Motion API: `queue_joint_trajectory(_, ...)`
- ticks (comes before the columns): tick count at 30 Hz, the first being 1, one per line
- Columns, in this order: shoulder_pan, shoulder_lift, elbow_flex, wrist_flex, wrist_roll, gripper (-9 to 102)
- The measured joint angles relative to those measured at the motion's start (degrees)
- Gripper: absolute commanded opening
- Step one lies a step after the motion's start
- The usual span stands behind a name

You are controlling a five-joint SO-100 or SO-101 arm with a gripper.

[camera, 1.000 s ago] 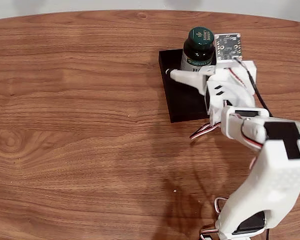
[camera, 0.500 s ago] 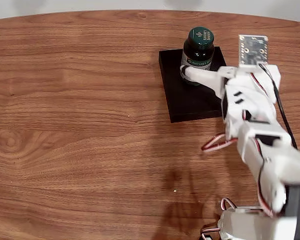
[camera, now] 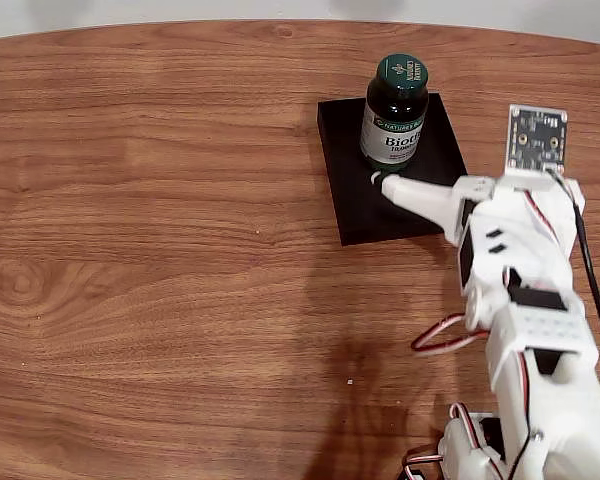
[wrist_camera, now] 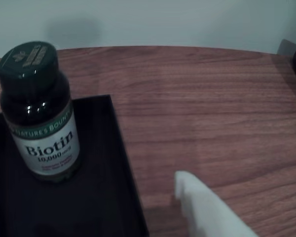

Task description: Pick up the pill bottle and place it in the black box.

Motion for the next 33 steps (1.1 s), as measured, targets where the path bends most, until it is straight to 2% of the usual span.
queue_joint_trajectory(9,0.0,10.0,4.1,9.3,0.0,59)
queue_joint_trajectory(19,0.0,17.8,10.3,14.7,-1.6,55)
queue_joint_trajectory(29,0.4,23.3,10.3,29.5,-6.9,49)
queue_joint_trajectory(33,2.4,26.5,10.3,38.8,-9.0,40)
